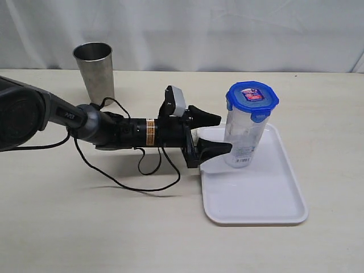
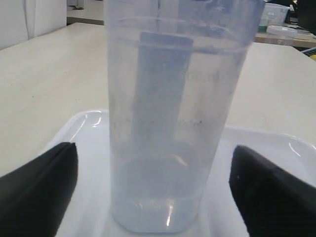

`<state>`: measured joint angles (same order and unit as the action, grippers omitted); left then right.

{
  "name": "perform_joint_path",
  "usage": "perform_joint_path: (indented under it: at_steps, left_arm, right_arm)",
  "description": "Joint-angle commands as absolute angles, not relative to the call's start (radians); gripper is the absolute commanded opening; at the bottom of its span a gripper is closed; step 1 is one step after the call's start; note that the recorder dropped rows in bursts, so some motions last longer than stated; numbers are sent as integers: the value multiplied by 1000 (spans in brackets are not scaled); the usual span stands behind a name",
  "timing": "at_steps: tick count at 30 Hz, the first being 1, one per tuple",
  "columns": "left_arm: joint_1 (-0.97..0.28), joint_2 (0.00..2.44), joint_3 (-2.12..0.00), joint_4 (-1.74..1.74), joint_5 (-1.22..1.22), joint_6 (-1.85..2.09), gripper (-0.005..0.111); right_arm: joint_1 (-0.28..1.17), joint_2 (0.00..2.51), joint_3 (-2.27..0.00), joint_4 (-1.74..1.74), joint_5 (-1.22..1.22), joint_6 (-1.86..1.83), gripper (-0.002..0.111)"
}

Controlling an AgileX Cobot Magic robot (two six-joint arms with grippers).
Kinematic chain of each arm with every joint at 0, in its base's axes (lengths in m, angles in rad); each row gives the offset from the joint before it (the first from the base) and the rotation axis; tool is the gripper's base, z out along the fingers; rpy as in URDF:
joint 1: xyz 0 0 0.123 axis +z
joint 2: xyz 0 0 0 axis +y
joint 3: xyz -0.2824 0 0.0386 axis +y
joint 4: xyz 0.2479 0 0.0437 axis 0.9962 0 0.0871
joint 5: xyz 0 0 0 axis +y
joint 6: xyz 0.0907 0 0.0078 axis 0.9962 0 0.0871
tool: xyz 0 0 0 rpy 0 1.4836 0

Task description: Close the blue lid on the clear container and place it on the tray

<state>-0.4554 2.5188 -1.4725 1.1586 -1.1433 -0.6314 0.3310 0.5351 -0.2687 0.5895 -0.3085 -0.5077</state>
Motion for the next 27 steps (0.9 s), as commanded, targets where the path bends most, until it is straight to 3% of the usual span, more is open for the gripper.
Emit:
perform_joint_path:
  at_steps: [1,6,12,20,27]
  left_arm:
    - [-420,2467,-1478,1239,-1141,-719,74]
    - [-377,2389,-1478,1384,-1058,-859,47]
    - [-313,2297,-1478,1578,-1025,-1124,0]
    - [-309,2140,-1427,1744,-800,-1386,0]
    - [-381,1879,-1180,1744,-165,-1420,0]
  right_arm:
    - [325,532,-266,588,-307,-515,5]
    - [325,532,-266,588,-307,-515,5]
    - [325,532,-266,588,-305,-515,5]
    - [325,532,-266,588,-301,-508,5]
    - [325,532,-266,590,-301,-508,5]
